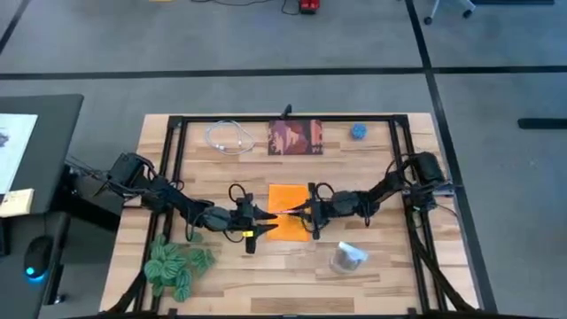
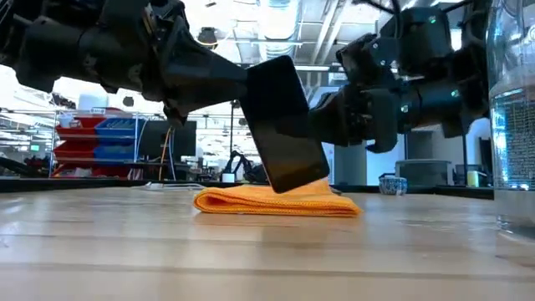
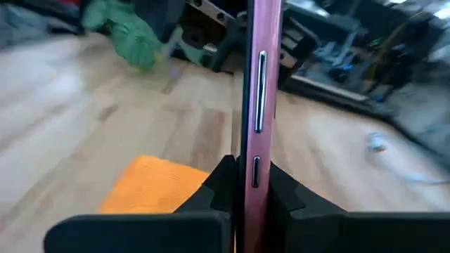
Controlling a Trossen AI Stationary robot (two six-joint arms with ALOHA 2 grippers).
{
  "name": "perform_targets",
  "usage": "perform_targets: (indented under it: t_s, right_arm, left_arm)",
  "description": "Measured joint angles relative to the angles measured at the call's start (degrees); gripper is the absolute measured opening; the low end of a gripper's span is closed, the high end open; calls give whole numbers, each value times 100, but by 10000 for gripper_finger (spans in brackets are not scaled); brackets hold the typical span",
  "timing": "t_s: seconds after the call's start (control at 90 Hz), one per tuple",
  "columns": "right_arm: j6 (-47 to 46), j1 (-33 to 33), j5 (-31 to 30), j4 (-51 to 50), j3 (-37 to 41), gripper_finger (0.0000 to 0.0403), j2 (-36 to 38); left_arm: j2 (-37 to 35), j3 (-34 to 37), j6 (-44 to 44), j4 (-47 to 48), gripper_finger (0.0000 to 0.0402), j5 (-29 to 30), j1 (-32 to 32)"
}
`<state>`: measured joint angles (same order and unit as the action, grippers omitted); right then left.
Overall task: Apply microfiber cloth
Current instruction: Spray the front of the pink cellphone with the spray bottle
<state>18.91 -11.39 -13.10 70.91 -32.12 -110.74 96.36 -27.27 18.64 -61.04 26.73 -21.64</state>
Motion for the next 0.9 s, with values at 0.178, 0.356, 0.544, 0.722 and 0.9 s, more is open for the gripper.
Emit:
perform_targets:
  t_s: [0.178,0.356,0.544,0.722,0.9]
  right_arm:
    - [37,-99,-168,-461,-45,14,-15]
    - [34,-84,-248,-254,-35,14,9]
    - [-467,141,-180,-528,-58,14,5]
    - [-576,213,-187,-150,-37,14,14]
    - [-1315,363,-194,485,-39,14,29]
  left_arm:
    - [-1,1,30,2,114,0,-94]
    - [-18,0,-113,-32,114,31,-223]
    - [-65,0,-507,-54,114,61,-394]
    - [-475,0,-790,-56,114,257,-522]
    - [-1275,0,-939,833,114,688,-631]
